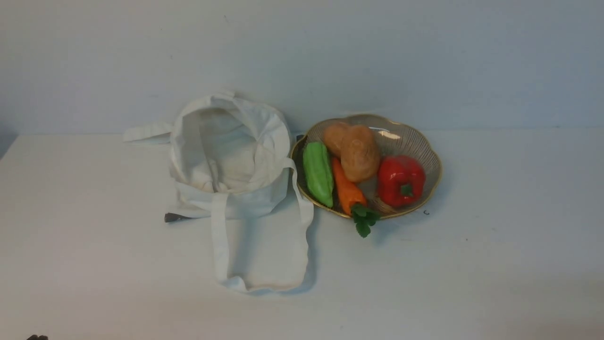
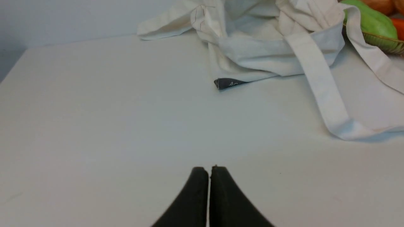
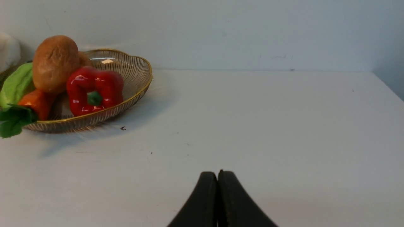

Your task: Take vegetables from cloth bag on white table place on plate.

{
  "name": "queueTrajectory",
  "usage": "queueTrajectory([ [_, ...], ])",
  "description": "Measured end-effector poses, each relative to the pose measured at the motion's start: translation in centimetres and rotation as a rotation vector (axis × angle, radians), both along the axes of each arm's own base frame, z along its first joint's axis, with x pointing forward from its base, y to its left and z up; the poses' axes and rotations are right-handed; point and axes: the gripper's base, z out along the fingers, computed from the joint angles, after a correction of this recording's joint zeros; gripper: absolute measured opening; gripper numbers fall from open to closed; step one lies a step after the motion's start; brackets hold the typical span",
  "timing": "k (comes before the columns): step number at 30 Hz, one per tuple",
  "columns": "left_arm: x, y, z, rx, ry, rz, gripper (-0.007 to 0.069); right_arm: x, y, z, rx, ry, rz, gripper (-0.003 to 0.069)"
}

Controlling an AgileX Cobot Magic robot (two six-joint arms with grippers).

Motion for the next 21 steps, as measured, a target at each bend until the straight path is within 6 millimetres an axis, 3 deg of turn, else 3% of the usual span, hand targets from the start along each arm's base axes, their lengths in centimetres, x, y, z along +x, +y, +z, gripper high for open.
queueTrajectory([
  [21,0.00,0.01,-0.02,-0.004,0.002,0.003,-0.0005,0.00,0.00,0.00,0.000,0.000,0.000,-0.0015],
])
